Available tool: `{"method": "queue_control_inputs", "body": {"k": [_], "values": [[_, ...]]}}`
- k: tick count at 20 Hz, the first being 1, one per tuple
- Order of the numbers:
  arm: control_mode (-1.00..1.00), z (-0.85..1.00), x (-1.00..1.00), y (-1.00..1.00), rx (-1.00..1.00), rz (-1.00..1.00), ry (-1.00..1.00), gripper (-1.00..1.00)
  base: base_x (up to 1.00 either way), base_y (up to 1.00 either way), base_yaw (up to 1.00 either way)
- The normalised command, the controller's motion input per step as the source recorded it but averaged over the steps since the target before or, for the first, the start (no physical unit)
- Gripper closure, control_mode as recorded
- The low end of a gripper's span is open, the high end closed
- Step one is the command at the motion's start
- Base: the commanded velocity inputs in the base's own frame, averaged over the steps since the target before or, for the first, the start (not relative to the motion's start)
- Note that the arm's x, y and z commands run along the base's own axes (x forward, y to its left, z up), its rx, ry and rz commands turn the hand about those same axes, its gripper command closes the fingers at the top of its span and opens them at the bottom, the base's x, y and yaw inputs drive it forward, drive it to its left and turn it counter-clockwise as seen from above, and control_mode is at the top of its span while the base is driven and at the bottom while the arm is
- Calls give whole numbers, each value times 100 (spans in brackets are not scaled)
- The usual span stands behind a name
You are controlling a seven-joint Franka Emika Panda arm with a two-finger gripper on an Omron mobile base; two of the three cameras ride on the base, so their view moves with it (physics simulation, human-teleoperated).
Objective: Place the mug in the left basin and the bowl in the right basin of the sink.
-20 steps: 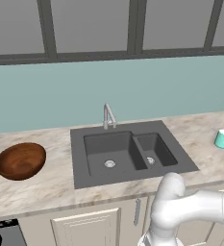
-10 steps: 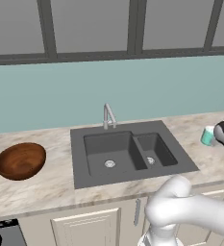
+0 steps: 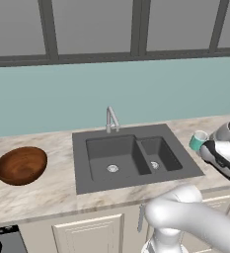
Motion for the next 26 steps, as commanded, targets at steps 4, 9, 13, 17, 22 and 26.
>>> {"method": "queue_control_inputs", "body": {"k": [4, 9, 13, 17, 22, 26], "values": [[-100, 45, 0, 61, 1, 0, -2, 100, 0, 0, 0], [-100, 49, 15, 49, 7, 0, 0, 100, 0, 0, 0], [-100, 65, 22, 39, 11, 0, 0, 100, 0, 0, 0], [-100, 71, 22, 32, 18, 0, 0, 100, 0, 0, 0], [-100, 46, 8, 41, 19, 0, 0, 100, 0, 0, 0], [-100, 4, 0, 66, 8, 0, 1, 100, 0, 0, 0]]}}
